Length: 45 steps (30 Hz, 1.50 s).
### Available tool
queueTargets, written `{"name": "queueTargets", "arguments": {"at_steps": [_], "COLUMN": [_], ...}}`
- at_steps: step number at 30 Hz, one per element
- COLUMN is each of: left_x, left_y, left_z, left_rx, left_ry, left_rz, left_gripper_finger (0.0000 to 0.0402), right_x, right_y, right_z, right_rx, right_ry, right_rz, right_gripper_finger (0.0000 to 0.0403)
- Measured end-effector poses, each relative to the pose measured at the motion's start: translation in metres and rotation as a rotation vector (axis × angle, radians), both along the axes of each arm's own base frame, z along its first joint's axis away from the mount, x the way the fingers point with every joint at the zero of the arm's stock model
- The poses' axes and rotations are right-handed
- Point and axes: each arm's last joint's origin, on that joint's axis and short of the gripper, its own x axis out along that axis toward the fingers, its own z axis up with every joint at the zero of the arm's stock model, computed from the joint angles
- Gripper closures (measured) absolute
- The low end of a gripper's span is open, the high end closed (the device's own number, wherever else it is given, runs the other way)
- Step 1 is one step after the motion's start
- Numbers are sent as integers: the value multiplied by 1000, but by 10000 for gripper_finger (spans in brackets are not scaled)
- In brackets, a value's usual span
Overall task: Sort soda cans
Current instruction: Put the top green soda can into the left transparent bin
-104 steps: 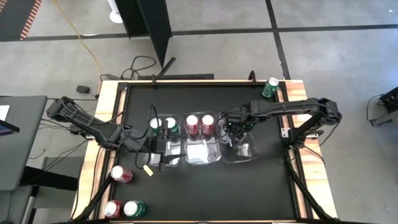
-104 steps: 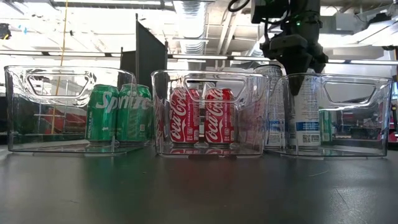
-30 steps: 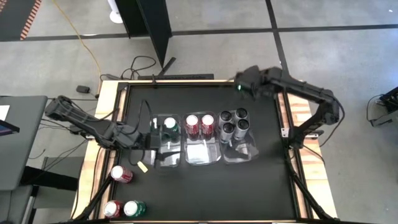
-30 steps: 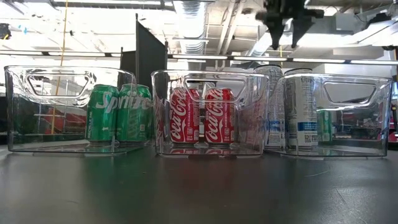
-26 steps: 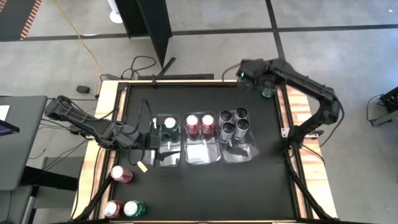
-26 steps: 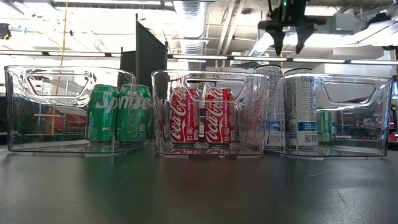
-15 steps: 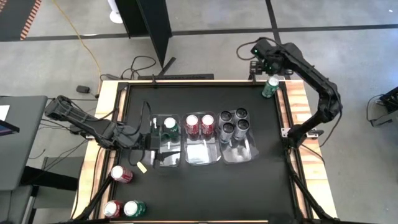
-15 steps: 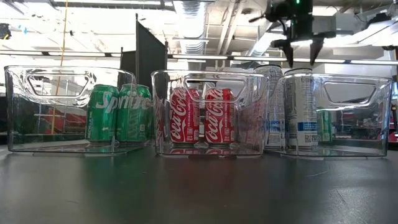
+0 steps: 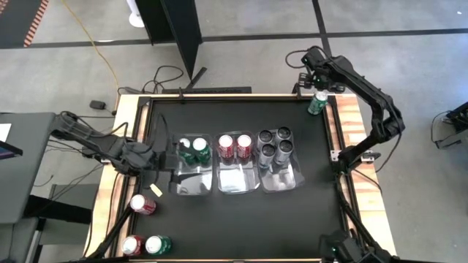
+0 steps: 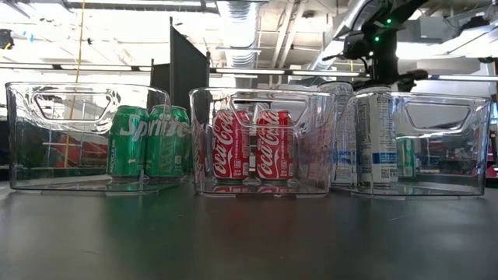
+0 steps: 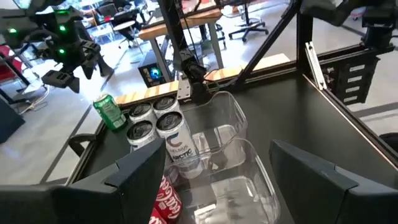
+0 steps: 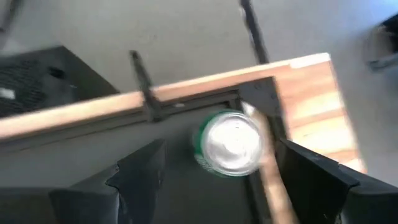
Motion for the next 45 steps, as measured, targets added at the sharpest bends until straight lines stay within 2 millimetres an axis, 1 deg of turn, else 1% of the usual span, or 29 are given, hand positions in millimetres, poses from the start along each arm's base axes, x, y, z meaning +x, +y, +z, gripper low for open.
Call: {"name": "queueTargets", "arguments": {"at_steps": [2, 6, 9, 14, 17, 20, 26, 33, 36, 39, 42, 45], "left_x": [-7, -28, -41, -60, -66, -70, -72, -72, -72, -72, -72, -72], "left_y": [3, 12, 18, 26, 28, 30, 29, 28, 28, 28, 28, 28], "left_z": [-1, 2, -2, -8, -12, -15, -16, -16, -16, -16, -16, -16], "left_rx": [-11, -51, -80, -118, -125, -132, -134, -102, -91, -78, -62, -45], "left_ry": [-26, -87, -112, -156, -169, -183, -209, -204, -203, -204, -203, -203], "left_rz": [0, 3, 8, 9, 8, -5, -63, -83, -84, -85, -87, -88], "left_gripper_finger": [120, 120, 120, 120, 120, 120, 120, 120, 120, 120, 120, 120], "right_x": [0, 3, 4, 8, 8, 10, 11, 25, 27, 28, 27, 25], "right_y": [-1, -3, -5, 0, 4, 5, 9, 20, 22, 23, 24, 27], "right_z": [-3, -6, -15, -39, -54, -60, -60, -57, -56, -56, -56, -56], "right_rx": [10, 3, 10, -3, 3, -40, -89, -236, -258, -264, -283, -286], "right_ry": [-1, -8, -4, -9, -15, -17, 10, 124, 147, 164, 159, 154], "right_rz": [-3, -51, -101, -167, -210, -252, -304, -287, -278, -269, -304, -355], "right_gripper_finger": [85, 85, 85, 85, 85, 85, 85, 82, 67, 40, 11, 9]}}
